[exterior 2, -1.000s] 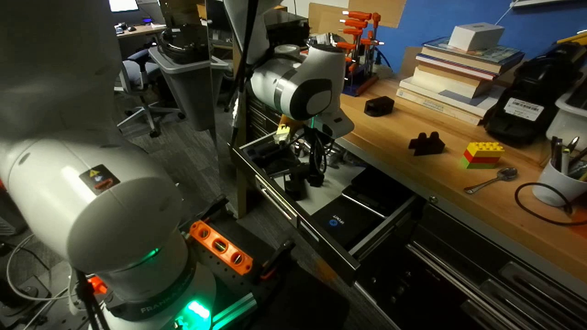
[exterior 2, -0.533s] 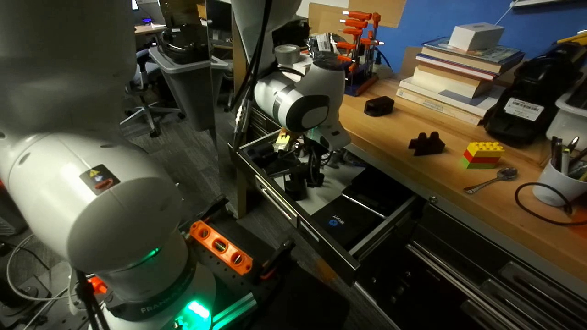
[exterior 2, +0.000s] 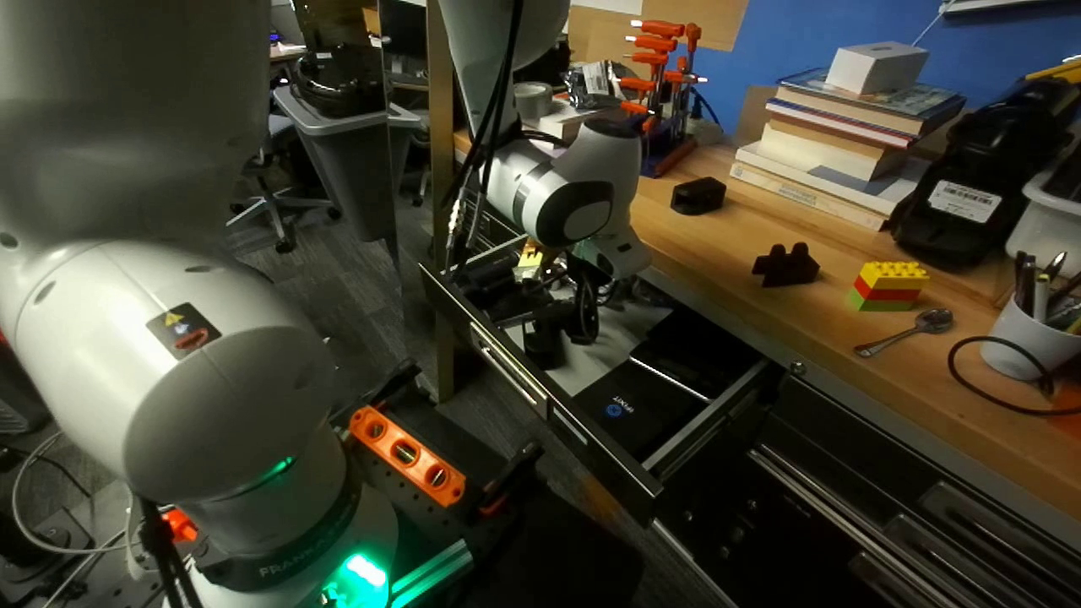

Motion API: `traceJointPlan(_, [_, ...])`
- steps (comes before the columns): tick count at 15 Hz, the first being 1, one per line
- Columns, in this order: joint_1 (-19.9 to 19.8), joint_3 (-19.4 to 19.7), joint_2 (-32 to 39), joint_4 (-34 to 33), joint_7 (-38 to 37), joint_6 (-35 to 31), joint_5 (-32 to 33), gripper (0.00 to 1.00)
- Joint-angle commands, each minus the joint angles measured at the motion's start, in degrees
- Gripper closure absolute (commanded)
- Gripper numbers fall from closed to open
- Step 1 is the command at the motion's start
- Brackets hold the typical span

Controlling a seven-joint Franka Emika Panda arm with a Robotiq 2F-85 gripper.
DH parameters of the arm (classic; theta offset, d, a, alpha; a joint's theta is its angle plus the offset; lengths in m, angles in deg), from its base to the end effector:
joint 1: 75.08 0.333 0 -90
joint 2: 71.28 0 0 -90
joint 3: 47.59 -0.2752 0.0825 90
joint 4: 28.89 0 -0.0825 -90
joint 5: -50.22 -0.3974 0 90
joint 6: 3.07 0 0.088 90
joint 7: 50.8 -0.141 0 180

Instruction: Open the top central drawer then remove the three black objects and put them on the table

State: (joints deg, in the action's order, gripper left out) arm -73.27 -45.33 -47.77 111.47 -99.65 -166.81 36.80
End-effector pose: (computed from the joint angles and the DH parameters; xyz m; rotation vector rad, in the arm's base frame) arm 0.4616 -0.0170 0.0524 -2.6540 1.5948 0.0319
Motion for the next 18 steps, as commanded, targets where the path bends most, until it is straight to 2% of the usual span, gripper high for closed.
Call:
traceJointPlan(1, [0.02, -0.20, 1.35, -1.12, 2.15, -1.57, -2.18, 0.25])
traceJointPlan(3, [-0.13, -0.35, 1.74, -1.25, 2.60, -1.83, -2.69, 0.34])
traceJointPlan(4, [-0.15, -0.36, 1.92, -1.29, 2.72, -1.94, -2.89, 0.44])
traceJointPlan(9, [0.02, -0.23, 2.38, -1.39, 2.95, -2.30, -3.14, 0.81])
traceJointPlan(10, [0.08, -0.14, 2.25, -1.36, 2.93, -2.32, -3.11, 0.77])
traceJointPlan(14, [2.71, 2.49, 0.14, -0.58, 1.13, -2.14, -0.89, 0.78])
traceJointPlan(18, [9.42, 9.37, -4.10, 0.55, -2.02, -2.44, 4.68, 0.78])
